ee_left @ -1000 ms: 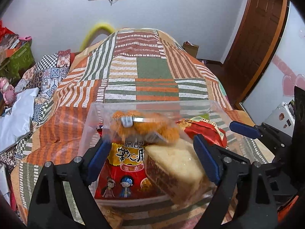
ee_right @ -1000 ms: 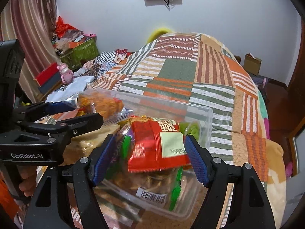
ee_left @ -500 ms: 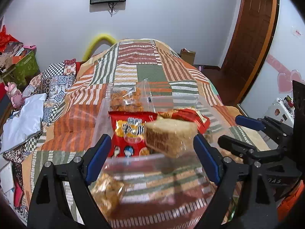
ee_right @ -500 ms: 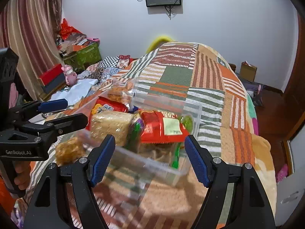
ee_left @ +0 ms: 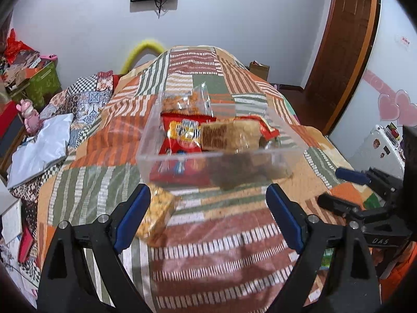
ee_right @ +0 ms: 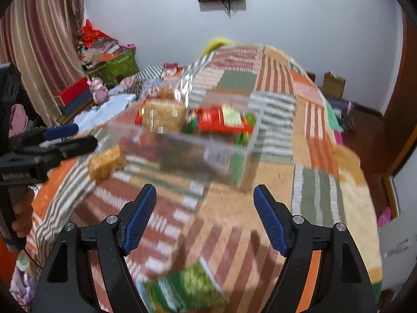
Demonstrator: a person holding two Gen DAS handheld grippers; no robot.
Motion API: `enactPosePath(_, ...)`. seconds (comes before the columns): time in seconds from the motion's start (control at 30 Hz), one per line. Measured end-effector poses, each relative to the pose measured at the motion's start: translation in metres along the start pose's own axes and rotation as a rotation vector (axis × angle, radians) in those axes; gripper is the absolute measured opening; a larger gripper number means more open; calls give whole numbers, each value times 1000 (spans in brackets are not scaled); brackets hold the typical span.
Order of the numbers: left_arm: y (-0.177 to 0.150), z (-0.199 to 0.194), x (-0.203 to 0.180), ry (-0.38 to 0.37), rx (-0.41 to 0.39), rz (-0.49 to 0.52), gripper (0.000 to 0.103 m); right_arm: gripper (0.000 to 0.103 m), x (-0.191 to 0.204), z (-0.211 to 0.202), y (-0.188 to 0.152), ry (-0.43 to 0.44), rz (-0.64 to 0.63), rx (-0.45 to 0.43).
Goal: Organize snacks
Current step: 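Grasp the rice-cracker bag with the left gripper while the right grasps the green pea bag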
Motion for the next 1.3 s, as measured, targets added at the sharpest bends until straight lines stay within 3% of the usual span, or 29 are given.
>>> enactPosePath(0.27,-33,1,-1,8,54,7,91,74,-8,6,-53,32,85,110)
enactPosePath(0.63,-68,9,-6,29,113,59,91,76,4,10,-85,66,75,147)
enactPosePath(0.7,-68,12,-3,28,121,44,91,67,5,9,-85,74,76,139)
enactPosePath(0.8,-67,15,2,31,124,28,91,44,9,7,-84,89,69,127)
enactPosePath(0.9,-63,17,11,50,115,19,91,35,11,6,-80,100,73,117)
enactPosePath(1.07,-54,29,31,77,124,-17,91,29,13,5,-71,120,75,95)
enactPosePath(1.3,-38,60,54,118,153,-52,91,29,15,5,-50,143,75,52)
Point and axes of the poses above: each gripper's, at about its wrist camera, not at the fingertips, and z roughly the way its jaws point, x to its left, y to its top, the point moved 4 cm from there along z, roughly the way its jaws point, and after that the axes turned 8 degrees about y, right-handed, at the moved point
